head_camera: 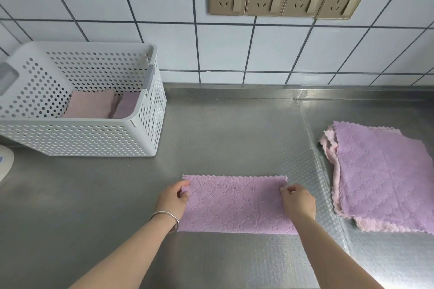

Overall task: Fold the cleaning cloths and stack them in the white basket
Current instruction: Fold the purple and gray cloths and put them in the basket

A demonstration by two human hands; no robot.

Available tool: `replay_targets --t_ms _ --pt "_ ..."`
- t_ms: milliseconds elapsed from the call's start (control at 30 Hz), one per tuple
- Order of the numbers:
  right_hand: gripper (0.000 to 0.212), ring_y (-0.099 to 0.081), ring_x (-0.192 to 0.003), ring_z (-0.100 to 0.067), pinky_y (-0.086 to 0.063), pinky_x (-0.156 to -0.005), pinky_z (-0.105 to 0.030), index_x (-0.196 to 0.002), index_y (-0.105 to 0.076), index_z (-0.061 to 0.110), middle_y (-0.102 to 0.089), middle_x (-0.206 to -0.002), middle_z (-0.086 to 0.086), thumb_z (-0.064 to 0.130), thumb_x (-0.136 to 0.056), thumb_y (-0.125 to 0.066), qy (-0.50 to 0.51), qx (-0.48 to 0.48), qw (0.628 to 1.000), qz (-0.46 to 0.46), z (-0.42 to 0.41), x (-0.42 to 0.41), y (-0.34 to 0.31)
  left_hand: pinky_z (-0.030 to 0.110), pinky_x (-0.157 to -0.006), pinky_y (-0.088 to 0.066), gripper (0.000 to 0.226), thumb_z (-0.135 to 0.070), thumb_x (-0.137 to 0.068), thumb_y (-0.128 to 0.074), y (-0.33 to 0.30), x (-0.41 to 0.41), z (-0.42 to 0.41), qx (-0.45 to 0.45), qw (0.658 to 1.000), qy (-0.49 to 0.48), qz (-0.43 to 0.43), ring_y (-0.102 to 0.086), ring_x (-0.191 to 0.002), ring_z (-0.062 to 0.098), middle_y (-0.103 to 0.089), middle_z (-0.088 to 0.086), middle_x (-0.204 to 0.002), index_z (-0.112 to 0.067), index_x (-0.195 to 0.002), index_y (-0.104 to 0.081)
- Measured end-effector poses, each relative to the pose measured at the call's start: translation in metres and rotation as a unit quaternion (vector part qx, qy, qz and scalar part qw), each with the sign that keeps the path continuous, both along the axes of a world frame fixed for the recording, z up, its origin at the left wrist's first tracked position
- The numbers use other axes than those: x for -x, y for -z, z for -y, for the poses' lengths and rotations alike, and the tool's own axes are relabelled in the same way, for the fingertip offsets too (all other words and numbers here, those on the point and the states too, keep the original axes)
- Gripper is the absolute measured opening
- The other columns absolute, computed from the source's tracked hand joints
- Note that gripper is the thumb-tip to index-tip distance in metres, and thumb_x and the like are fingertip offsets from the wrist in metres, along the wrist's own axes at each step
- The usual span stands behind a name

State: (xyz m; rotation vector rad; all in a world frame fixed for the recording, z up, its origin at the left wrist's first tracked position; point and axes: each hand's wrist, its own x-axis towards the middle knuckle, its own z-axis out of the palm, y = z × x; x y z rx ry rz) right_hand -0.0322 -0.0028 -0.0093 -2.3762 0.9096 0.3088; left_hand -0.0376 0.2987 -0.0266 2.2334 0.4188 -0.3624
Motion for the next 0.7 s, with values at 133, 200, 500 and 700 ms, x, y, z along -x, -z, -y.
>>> replay_targets --t_ms 133,200,500,700 --pt "0.043 -0.046 -0.109 -0.027 -0.041 -0.088 -0.036 -0.130 -0.040 0.014 -0.044 -0.127 -0.013 0.030 -0.091 -0.049 -0.074 0.144 0.985 0.064 -0.016 0.014 -0.005 0.030 -0.090 -0.044 0.041 -0.016 -0.082 -0.057 -0.002 0.013 0.002 -0.121 0.991 0.017 0.051 -0.050 -0.103 0.022 -0.042 0.003 -0.129 -0.029 -0.121 -0.059" --pt "0.049 -0.044 -0.114 -0.024 -0.039 -0.093 -0.034 -0.136 -0.036 0.019 -0.040 -0.134 -0.009 0.028 -0.088 -0.045 -0.172 0.218 0.958 0.075 -0.034 0.021 -0.006 0.037 -0.089 -0.045 0.043 -0.025 -0.074 -0.056 -0.002 0.019 0.008 -0.239 0.956 0.075 0.150 -0.045 -0.111 0.023 -0.046 0.002 -0.133 -0.030 -0.116 -0.062" --pt "0.053 -0.029 -0.133 -0.022 -0.008 -0.109 -0.038 -0.136 -0.036 0.023 -0.045 -0.143 -0.001 0.038 -0.086 -0.036 -0.369 0.140 0.917 0.062 -0.086 0.049 0.025 0.057 -0.104 -0.023 0.057 -0.045 -0.085 -0.029 0.026 0.024 0.063 -0.338 0.873 0.333 0.116 -0.032 -0.136 0.027 -0.040 -0.003 -0.146 -0.027 -0.137 -0.042" --pt "0.058 -0.016 -0.142 -0.018 -0.005 -0.114 -0.038 -0.145 -0.026 0.028 -0.024 -0.153 0.004 0.052 -0.092 -0.029 -0.368 0.177 0.910 0.070 -0.063 0.060 0.040 0.049 -0.108 -0.021 0.057 -0.053 -0.085 -0.032 0.029 0.027 0.053 -0.332 0.878 0.309 0.152 -0.026 -0.139 0.024 -0.033 -0.001 -0.150 -0.034 -0.139 -0.033"
